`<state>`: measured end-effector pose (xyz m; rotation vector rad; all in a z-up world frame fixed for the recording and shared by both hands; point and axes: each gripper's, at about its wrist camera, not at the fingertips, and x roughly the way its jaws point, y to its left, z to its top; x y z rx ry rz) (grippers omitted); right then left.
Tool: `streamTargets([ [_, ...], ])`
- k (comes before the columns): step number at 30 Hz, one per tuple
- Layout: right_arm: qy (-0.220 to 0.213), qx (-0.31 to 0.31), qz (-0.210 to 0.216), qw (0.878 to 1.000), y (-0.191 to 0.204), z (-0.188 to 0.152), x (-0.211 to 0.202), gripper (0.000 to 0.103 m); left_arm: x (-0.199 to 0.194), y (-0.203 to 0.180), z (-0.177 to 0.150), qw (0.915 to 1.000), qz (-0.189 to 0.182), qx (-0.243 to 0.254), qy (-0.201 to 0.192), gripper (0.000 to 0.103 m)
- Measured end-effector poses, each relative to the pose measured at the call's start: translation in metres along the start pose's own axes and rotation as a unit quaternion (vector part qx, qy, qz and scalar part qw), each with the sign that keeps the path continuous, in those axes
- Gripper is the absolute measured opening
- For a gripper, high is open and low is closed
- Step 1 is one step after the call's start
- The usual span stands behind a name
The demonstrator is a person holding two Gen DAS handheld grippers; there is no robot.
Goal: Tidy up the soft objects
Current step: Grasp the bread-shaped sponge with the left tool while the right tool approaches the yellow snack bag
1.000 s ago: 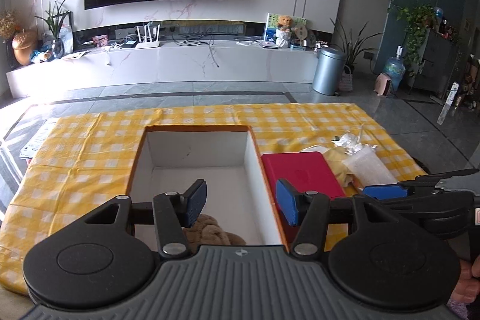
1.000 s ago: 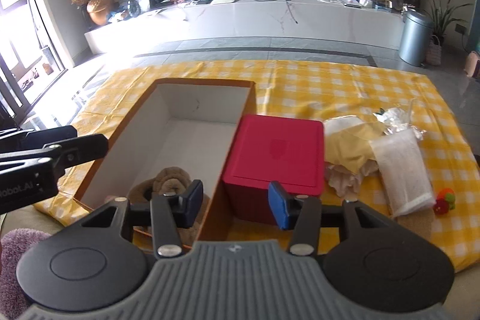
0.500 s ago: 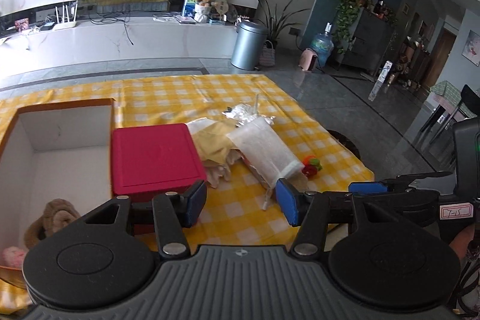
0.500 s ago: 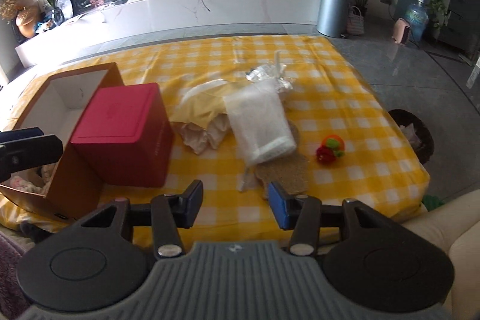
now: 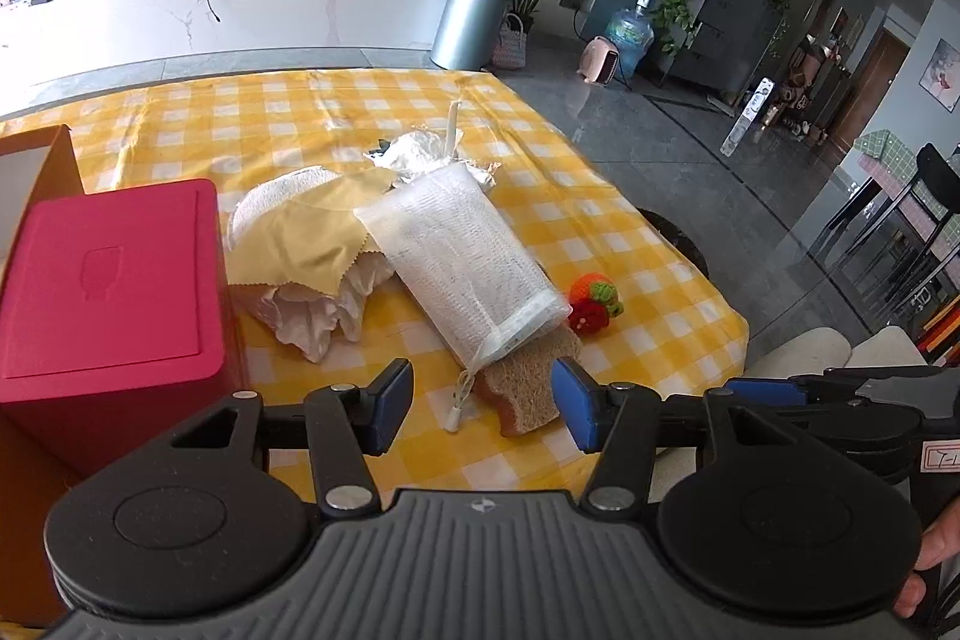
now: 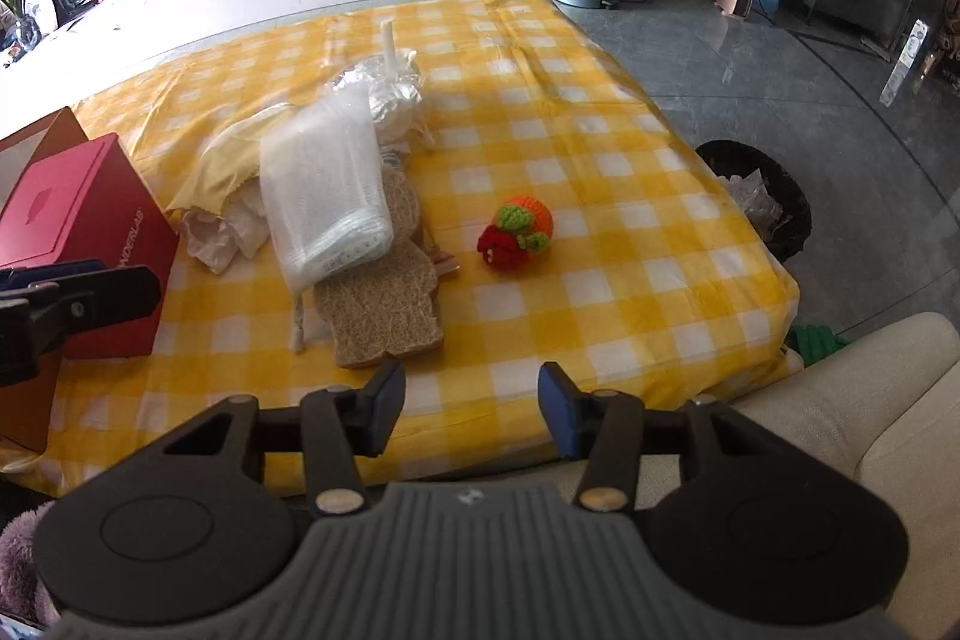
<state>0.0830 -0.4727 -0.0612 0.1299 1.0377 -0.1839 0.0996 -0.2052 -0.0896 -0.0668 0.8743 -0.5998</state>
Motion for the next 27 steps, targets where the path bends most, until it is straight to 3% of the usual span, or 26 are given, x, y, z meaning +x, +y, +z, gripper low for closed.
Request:
streamTargets([
  [7,0.008,0.012,-0.004,1.0,-0.014,0.018,0.034,0.049,0.034,-0.007,-0.003,0.9993,-0.025,-0.012,0.025,0.063],
  [11,0.014,0.007,-0.002,1.0,-0.017,0.025,0.047,0.045,0.056,-0.004,-0.013,0.9962,-0.043,-0.059,0.047,0.065],
  [16,0.021,0.005,-0.006,1.0,-0.023,0.025,0.058,0.044,0.074,-0.007,-0.03,0.9908,-0.043,-0.116,0.056,0.084],
  [22,0.046,0.016,-0.014,0.999,-0.035,0.021,0.077,0.017,0.09,-0.02,-0.029,0.9915,-0.049,-0.1,0.068,0.085],
  [27,0.061,0.042,0.011,0.997,-0.041,0.024,0.097,0.014,0.095,-0.016,-0.029,0.9899,-0.04,-0.118,0.067,0.086],
])
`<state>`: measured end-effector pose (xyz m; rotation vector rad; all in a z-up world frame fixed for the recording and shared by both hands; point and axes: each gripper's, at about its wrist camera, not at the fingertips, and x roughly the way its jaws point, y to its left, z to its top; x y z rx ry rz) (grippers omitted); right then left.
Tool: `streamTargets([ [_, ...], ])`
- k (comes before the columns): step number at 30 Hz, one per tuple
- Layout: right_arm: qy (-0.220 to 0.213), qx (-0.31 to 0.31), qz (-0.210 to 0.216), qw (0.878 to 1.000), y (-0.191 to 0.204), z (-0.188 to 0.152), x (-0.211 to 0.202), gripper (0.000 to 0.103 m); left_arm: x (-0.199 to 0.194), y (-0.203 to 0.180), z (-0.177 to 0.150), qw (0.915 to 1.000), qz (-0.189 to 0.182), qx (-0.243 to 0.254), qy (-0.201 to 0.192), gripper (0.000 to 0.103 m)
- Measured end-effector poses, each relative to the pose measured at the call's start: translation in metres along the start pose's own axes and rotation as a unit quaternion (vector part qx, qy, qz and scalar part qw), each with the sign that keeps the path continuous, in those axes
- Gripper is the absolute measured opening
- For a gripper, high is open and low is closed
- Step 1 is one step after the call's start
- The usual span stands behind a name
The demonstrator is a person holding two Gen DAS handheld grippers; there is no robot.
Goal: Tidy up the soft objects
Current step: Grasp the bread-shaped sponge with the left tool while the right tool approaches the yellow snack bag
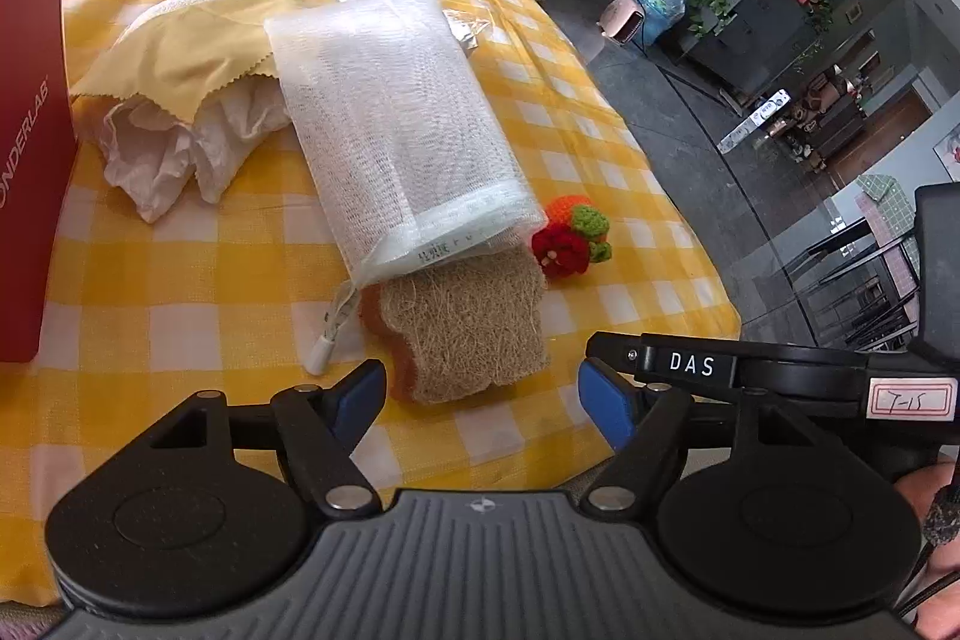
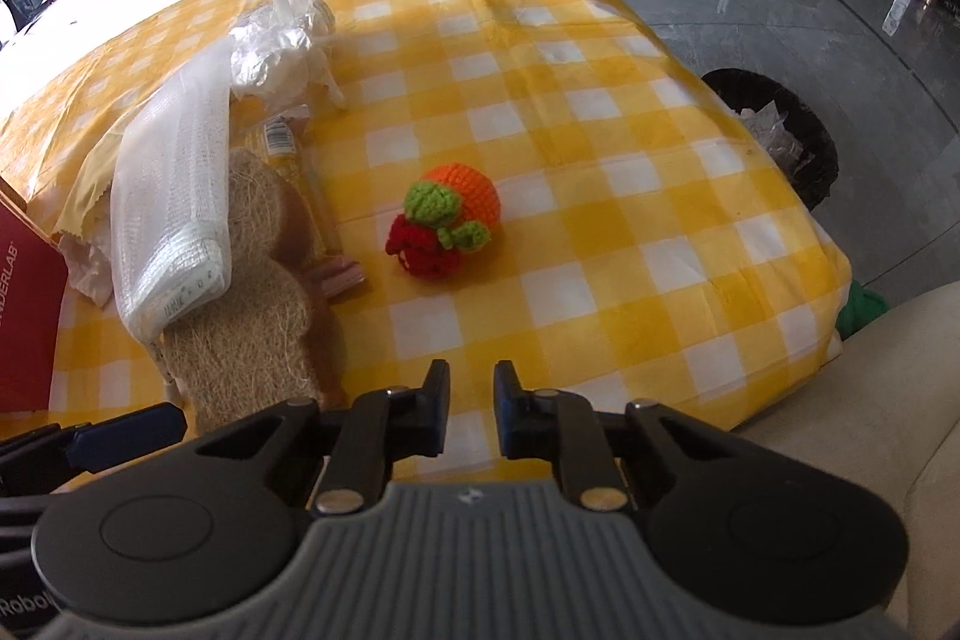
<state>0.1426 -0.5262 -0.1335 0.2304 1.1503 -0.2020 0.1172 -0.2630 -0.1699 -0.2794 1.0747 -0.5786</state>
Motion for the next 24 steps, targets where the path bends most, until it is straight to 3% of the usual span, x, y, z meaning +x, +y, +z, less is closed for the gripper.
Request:
streamTargets([
  [5,0.02,0.031,0.061,0.997,0.003,0.006,0.012,0.014,-0.004,0.004,0.002,0.9997,0.016,0.021,0.001,0.086],
  [16,0.043,0.007,0.158,0.987,0.029,-0.001,0.01,0.008,-0.019,0.018,0.0,0.9983,0.03,0.051,-0.001,0.087],
  [24,0.008,0.004,0.063,0.998,0.006,-0.006,-0.001,0.012,0.0,0.008,0.001,0.9964,0.071,0.039,0.024,0.089],
])
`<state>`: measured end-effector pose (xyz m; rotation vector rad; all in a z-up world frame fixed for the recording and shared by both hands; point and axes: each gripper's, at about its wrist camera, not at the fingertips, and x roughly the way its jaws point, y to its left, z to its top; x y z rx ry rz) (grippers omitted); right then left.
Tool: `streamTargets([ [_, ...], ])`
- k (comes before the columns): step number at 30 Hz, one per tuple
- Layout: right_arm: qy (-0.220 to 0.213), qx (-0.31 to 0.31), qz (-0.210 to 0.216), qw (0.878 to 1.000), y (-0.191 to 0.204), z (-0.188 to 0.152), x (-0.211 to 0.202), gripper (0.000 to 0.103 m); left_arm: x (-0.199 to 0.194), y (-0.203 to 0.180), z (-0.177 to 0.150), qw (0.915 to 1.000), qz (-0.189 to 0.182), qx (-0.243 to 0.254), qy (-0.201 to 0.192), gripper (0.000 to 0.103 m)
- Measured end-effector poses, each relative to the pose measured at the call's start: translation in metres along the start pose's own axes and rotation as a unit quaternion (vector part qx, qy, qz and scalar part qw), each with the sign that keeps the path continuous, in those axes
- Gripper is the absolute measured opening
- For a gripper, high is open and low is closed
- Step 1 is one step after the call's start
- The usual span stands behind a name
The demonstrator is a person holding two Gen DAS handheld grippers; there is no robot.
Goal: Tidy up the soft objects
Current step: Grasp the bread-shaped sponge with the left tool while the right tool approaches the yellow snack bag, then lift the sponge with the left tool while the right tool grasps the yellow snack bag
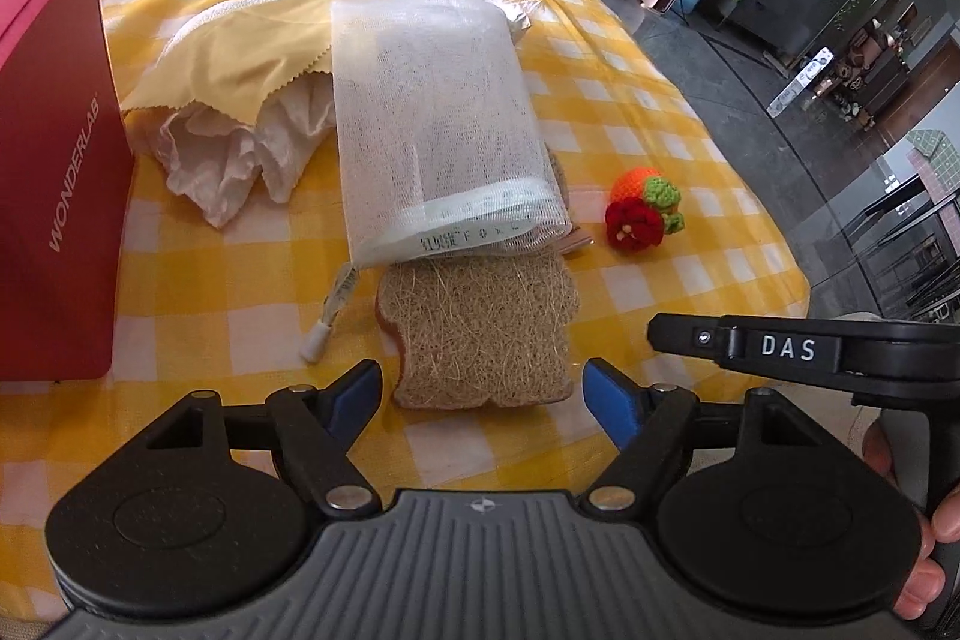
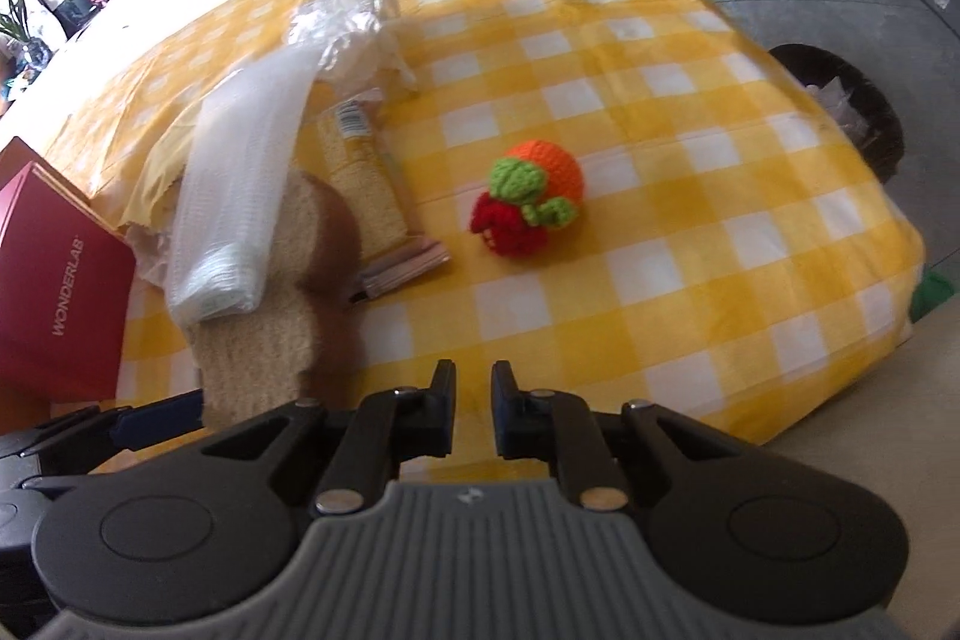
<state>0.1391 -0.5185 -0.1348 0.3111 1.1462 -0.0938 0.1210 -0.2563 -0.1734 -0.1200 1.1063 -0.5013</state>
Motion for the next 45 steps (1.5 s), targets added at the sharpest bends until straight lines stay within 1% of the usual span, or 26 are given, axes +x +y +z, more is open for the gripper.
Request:
streamTargets([
  [2,-0.016,-0.009,-0.019,1.0,-0.004,0.001,-0.004,0.013,0.003,-0.003,0.001,0.9999,0.012,0.001,0.004,0.089],
  [4,-0.033,-0.022,-0.034,0.999,-0.006,0.005,-0.005,0.02,0.007,-0.007,0.002,0.9994,0.032,0.006,0.01,0.089],
  [5,-0.04,-0.028,-0.039,0.998,-0.006,0.008,-0.005,0.028,0.008,-0.009,0.003,0.9991,0.04,0.005,0.011,0.089],
  [6,-0.046,-0.034,-0.044,0.997,-0.005,0.011,-0.003,0.03,0.01,-0.009,0.004,0.9988,0.046,0.004,0.013,0.088],
  [8,-0.05,-0.045,-0.056,0.996,-0.002,0.018,0.001,0.031,0.013,-0.009,0.007,0.9985,0.051,0.001,0.02,0.081],
  [10,-0.051,-0.051,-0.059,0.996,0.0,0.024,0.005,0.032,0.012,-0.007,0.009,0.9987,0.047,0.001,0.018,0.074],
  [12,-0.052,-0.049,-0.059,0.996,0.001,0.03,0.009,0.039,0.011,-0.006,0.01,0.9987,0.049,0.005,0.011,0.073],
  [13,-0.053,-0.045,-0.058,0.996,0.002,0.033,0.011,0.045,0.01,-0.004,0.011,0.9988,0.047,0.005,0.009,0.072],
  [15,-0.055,-0.044,-0.059,0.996,0.004,0.038,0.016,0.046,0.008,-0.002,0.014,0.9991,0.043,0.004,0.007,0.071],
  [17,-0.056,-0.047,-0.066,0.995,0.007,0.043,0.021,0.05,0.006,0.002,0.018,0.9993,0.035,0.003,0.006,0.071],
  [20,-0.057,-0.049,-0.079,0.994,0.012,0.049,0.025,0.05,-0.003,0.009,0.02,0.9997,0.025,-0.003,-0.008,0.071],
  [22,-0.068,-0.059,-0.074,0.993,0.018,0.049,0.021,0.05,-0.011,0.013,0.023,0.9992,0.032,-0.001,-0.023,0.07],
  [26,-0.094,-0.108,-0.051,0.988,0.039,0.04,0.014,0.049,-0.029,0.022,0.028,0.9984,0.035,-0.002,-0.045,0.069],
  [29,-0.083,-0.129,-0.013,0.988,0.049,0.037,0.02,0.049,-0.045,0.026,0.031,0.9977,0.027,-0.004,-0.063,0.069],
  [31,-0.079,-0.137,-0.001,0.987,0.054,0.035,0.025,0.049,-0.056,0.029,0.033,0.9965,0.027,-0.014,-0.077,0.069],
  [32,-0.077,-0.141,0.002,0.987,0.056,0.035,0.027,0.049,-0.061,0.032,0.035,0.9962,0.017,-0.027,-0.081,0.069],
  [33,-0.075,-0.144,0.005,0.987,0.06,0.035,0.029,0.05,-0.063,0.039,0.038,0.9956,-0.007,-0.051,-0.078,0.069],
  [34,-0.074,-0.147,0.011,0.986,0.062,0.034,0.03,0.05,-0.064,0.047,0.042,0.993,-0.039,-0.088,-0.069,0.069],
  [35,-0.071,-0.15,0.017,0.986,0.065,0.034,0.032,0.051,-0.063,0.053,0.044,0.9894,-0.062,-0.118,-0.058,0.069],
  [36,-0.068,-0.151,0.021,0.986,0.068,0.033,0.033,0.051,-0.063,0.059,0.048,0.9861,-0.075,-0.137,-0.056,0.069],
  [37,-0.067,-0.152,0.023,0.986,0.07,0.034,0.034,0.052,-0.063,0.061,0.049,0.9852,-0.078,-0.139,-0.062,0.069],
  [39,-0.064,-0.151,0.024,0.986,0.072,0.033,0.033,0.052,-0.063,0.061,0.053,0.9858,-0.071,-0.131,-0.076,0.069],
  [40,-0.065,-0.151,0.024,0.986,0.072,0.032,0.032,0.052,-0.062,0.062,0.054,0.9847,-0.079,-0.135,-0.077,0.069],
  [41,-0.066,-0.151,0.024,0.986,0.071,0.031,0.031,0.052,-0.06,0.064,0.055,0.9822,-0.096,-0.144,-0.074,0.069],
  [44,-0.067,-0.153,0.026,0.986,0.069,0.028,0.026,0.052,-0.057,0.063,0.059,0.983,-0.098,-0.138,-0.072,0.069],
  [45,-0.069,-0.155,0.029,0.985,0.069,0.026,0.024,0.052,-0.057,0.063,0.06,0.9813,-0.116,-0.135,-0.073,0.069],
])
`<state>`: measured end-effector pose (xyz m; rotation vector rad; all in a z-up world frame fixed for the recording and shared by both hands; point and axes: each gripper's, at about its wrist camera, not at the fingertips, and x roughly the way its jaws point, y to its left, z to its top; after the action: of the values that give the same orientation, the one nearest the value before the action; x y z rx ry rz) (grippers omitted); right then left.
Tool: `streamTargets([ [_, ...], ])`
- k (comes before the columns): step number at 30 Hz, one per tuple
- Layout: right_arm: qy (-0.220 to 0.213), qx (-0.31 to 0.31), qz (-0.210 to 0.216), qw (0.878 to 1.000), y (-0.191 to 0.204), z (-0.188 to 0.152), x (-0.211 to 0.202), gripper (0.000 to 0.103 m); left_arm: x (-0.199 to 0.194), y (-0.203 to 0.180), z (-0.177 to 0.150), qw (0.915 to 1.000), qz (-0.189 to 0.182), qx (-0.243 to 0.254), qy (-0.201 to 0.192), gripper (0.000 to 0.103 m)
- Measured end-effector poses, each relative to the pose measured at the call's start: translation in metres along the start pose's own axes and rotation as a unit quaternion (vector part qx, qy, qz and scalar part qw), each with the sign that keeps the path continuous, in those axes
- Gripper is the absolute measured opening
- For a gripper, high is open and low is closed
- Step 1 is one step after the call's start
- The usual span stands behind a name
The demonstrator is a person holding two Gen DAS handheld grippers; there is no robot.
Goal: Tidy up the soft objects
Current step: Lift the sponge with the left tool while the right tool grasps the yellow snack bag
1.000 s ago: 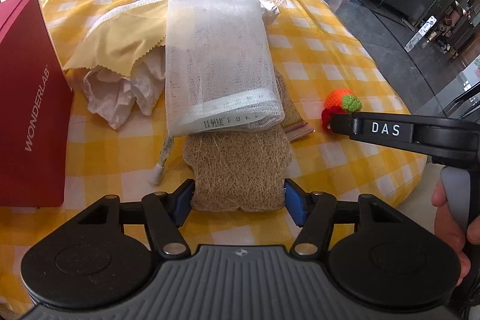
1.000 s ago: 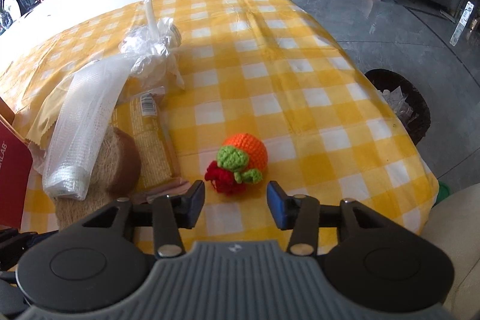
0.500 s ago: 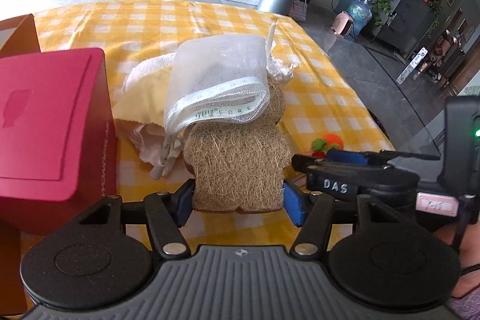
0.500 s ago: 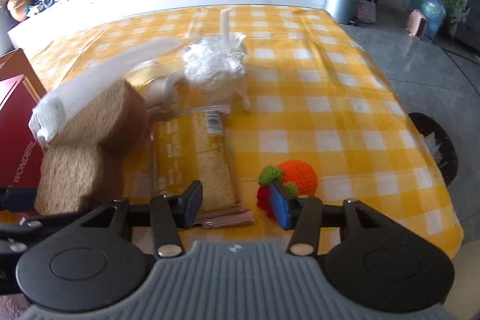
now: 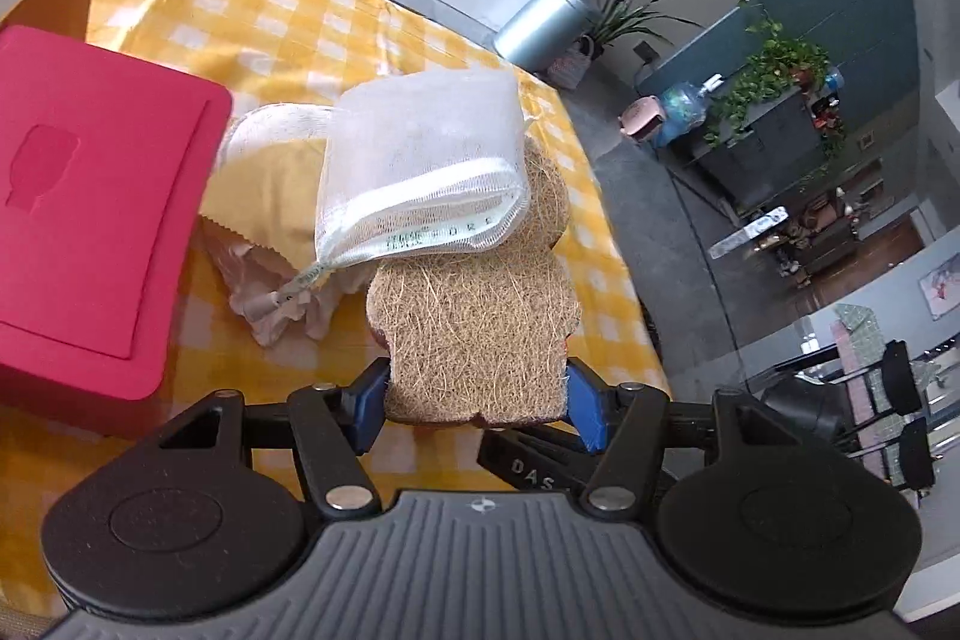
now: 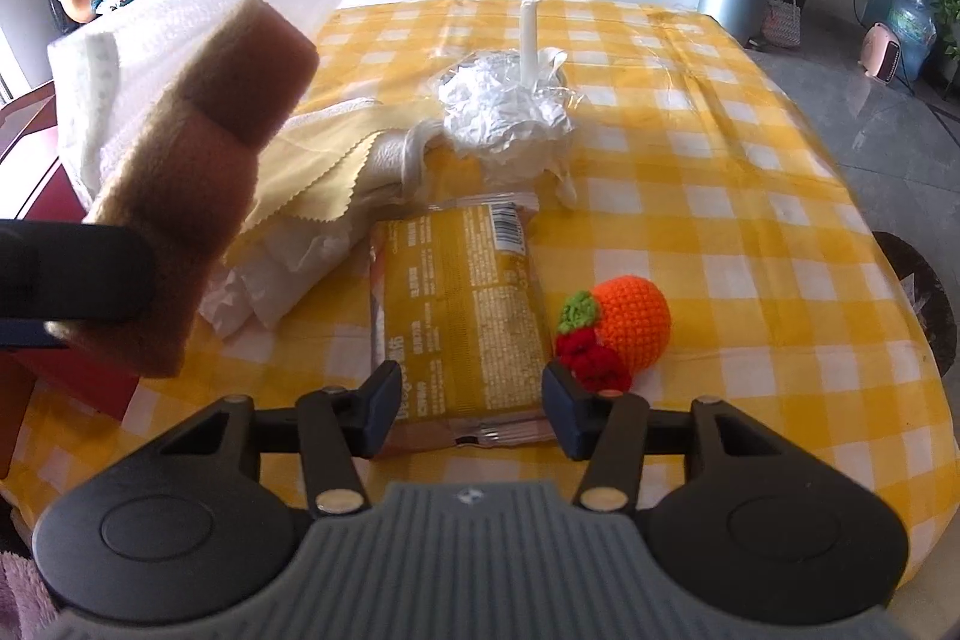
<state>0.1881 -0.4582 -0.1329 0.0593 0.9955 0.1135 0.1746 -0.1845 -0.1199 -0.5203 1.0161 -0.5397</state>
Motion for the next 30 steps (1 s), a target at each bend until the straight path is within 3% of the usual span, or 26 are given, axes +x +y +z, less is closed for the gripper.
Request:
streamTargets([
  [3,-0.007,-0.016,0.015,1.0,0.006,-0.003,-0.005,0.052,-0.009,-0.003,0.003,0.9974,-0.071,0.007,-0.009,0.069],
  [5,-0.007,-0.023,0.012,1.0,0.01,-0.003,-0.005,0.053,-0.011,0.002,0.013,0.9959,-0.085,-0.019,-0.021,0.069],
  [7,-0.006,-0.019,0.005,1.0,0.012,-0.002,-0.003,0.053,-0.002,0.018,0.023,0.9945,-0.065,-0.081,-0.001,0.069],
  [8,-0.007,-0.014,0.007,1.0,0.012,-0.001,-0.003,0.053,0.002,0.021,0.024,0.9947,-0.056,-0.086,0.006,0.069],
  [10,-0.008,-0.011,0.009,1.0,0.012,0.001,-0.002,0.053,0.004,0.012,0.025,0.9987,-0.036,-0.034,0.012,0.069],
  [12,-0.013,-0.017,0.008,1.0,0.014,0.002,-0.002,0.054,0.004,0.003,0.021,0.999,-0.041,0.004,0.015,0.069],
  [20,-0.013,-0.039,0.007,0.999,0.014,0.011,0.012,0.066,-0.001,0.011,0.019,0.9998,0.016,0.007,-0.004,0.069],
  [30,0.02,-0.044,-0.019,0.999,0.016,0.013,0.038,0.077,-0.01,0.011,0.015,0.9996,0.011,0.023,-0.007,0.069],
])
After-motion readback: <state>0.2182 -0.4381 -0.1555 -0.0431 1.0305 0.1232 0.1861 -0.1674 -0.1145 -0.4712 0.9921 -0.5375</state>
